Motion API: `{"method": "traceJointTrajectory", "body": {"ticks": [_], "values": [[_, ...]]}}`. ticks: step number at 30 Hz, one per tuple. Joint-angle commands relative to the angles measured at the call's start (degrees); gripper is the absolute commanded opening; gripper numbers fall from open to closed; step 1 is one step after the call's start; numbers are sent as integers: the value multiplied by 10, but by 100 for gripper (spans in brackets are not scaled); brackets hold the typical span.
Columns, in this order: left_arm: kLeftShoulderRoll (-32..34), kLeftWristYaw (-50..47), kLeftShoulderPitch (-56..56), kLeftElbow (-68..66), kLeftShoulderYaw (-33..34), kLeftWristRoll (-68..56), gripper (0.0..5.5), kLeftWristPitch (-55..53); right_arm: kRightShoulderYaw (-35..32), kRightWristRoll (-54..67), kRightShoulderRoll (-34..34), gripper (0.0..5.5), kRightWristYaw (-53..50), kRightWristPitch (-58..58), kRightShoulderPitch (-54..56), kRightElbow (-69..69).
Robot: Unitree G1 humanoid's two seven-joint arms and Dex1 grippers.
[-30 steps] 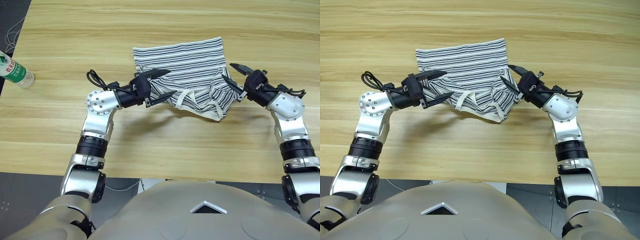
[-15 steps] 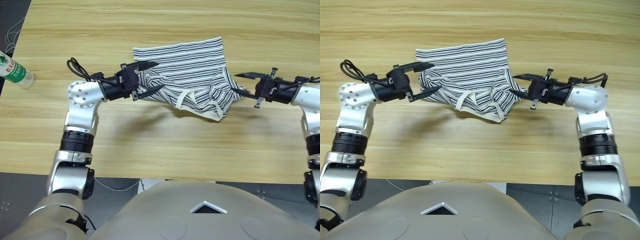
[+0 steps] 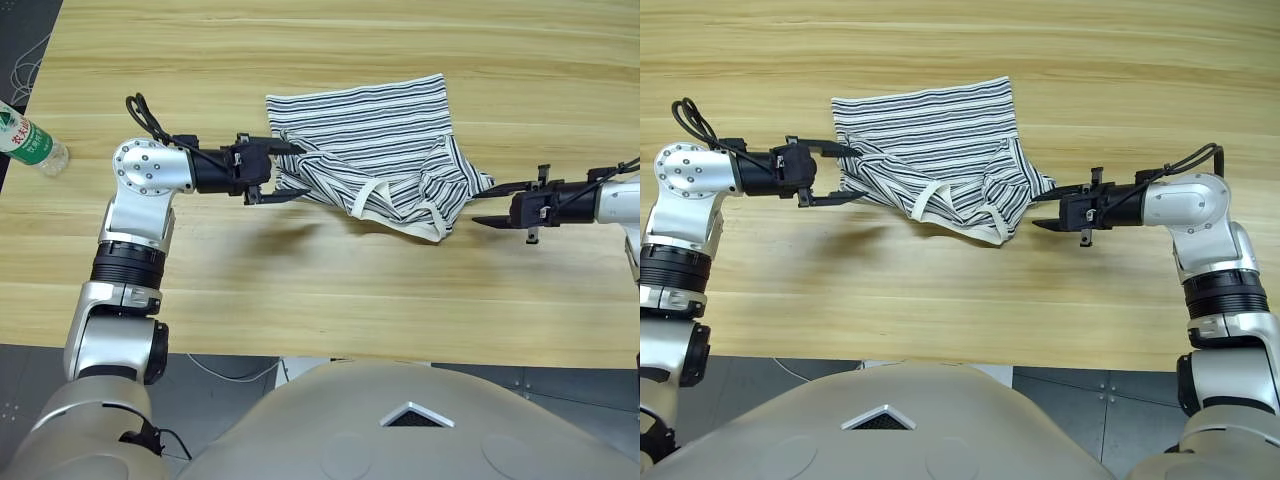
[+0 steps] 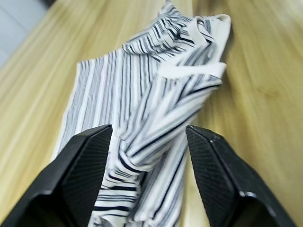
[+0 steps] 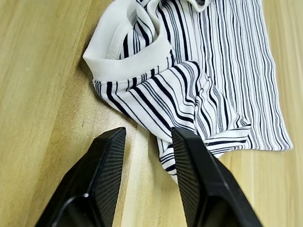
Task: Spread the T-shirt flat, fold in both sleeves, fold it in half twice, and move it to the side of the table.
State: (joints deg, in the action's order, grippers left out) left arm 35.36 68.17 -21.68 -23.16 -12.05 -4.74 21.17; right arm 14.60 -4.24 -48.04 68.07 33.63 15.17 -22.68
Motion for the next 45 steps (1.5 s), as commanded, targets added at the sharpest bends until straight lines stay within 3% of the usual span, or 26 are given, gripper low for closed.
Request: {"method": "traceJointTrajectory", "body": {"ticks": [1, 13, 23, 45], "values": [[-7, -25, -25, -19, -1, 25, 291, 20, 12, -44, -16, 179, -11, 15, 24, -2], [5, -3, -13, -43, -40, 63, 291, 39, 29, -102, -8, 179, -59, 46, 61, -16], [-36, -120, -25, -82, -21, 88, 291, 98, 52, -119, 18, 179, -72, 57, 109, -35], [-29, -85, -4, -75, -38, 71, 291, 87, 61, -123, 2, 179, -64, 39, 122, -30]]}}
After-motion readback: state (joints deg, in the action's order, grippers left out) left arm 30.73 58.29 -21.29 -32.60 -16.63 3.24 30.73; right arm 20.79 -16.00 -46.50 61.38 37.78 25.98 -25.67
